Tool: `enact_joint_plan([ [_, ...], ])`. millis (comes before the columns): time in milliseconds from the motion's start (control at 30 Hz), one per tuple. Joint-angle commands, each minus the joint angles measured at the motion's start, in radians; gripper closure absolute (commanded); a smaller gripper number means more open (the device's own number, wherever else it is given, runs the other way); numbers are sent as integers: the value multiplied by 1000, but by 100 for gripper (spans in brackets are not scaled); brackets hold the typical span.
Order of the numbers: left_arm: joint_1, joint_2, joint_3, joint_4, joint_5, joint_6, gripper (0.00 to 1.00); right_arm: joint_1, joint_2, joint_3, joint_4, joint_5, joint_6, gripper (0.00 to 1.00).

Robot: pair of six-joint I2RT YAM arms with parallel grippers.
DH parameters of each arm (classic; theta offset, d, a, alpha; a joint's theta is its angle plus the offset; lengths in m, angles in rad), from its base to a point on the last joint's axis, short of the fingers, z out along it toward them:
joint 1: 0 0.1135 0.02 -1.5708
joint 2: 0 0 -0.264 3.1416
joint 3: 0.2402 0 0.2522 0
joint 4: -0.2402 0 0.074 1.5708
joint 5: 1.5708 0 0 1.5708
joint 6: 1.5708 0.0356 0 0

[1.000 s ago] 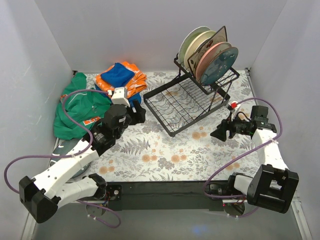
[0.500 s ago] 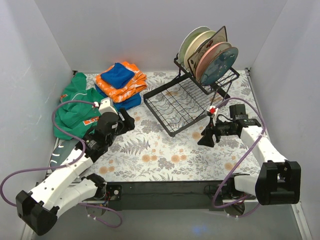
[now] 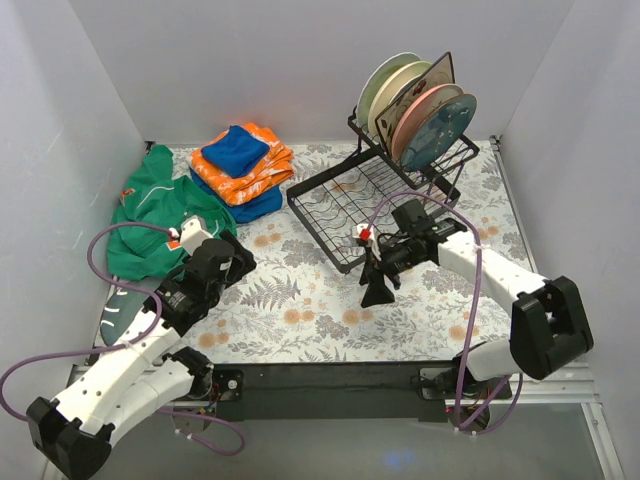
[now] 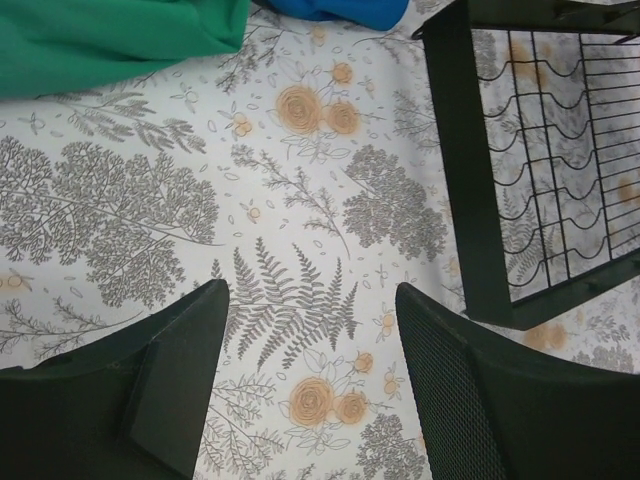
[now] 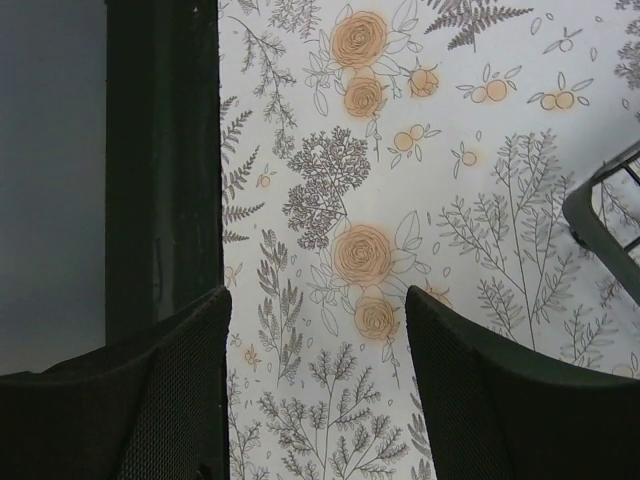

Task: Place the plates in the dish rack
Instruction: Grab a plate with the left arm

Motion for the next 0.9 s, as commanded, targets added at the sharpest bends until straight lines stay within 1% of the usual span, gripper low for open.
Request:
enact_joint_plan([
  [0,6,-5,-20,-73,-66,-103,34,58,62,98,-19,-13,32,24],
  [167,6,64,35,-154,-132,-164,33,133,123,142,-28,-34,38,24],
  [200,6,73,41,-193,-146,-219,33,140,128,149,-26,-36,41,24],
  [267,6,87,32,-207,-173,-233,33,149,136,150,-22,-41,41,24],
  [300,6,99,31,-233,-189,-277,33,149,140,149,-22,-39,38,24],
  [400,14,137,32,-250,-229,-290,33,149,133,130,-22,11,17,23],
  [500,50,189,89,-308,-248,-290,32,147,108,116,-26,87,-2,22],
  [533,85,232,107,-325,-247,-287,32,144,87,112,-23,117,-5,22],
  [633,164,292,144,-317,-192,-239,32,126,64,96,-28,114,-22,21],
  [667,240,310,152,-308,-158,-198,32,112,59,89,-28,111,-25,21],
  [700,282,327,157,-302,-99,-184,32,101,53,83,-28,108,-28,21],
  [733,358,346,163,-311,-74,-175,32,88,41,78,-28,92,-31,21],
  [833,458,445,192,-372,-32,-181,32,11,25,64,-28,67,-37,21],
  [867,469,485,199,-386,-37,-195,32,-3,24,64,-26,65,-36,21],
])
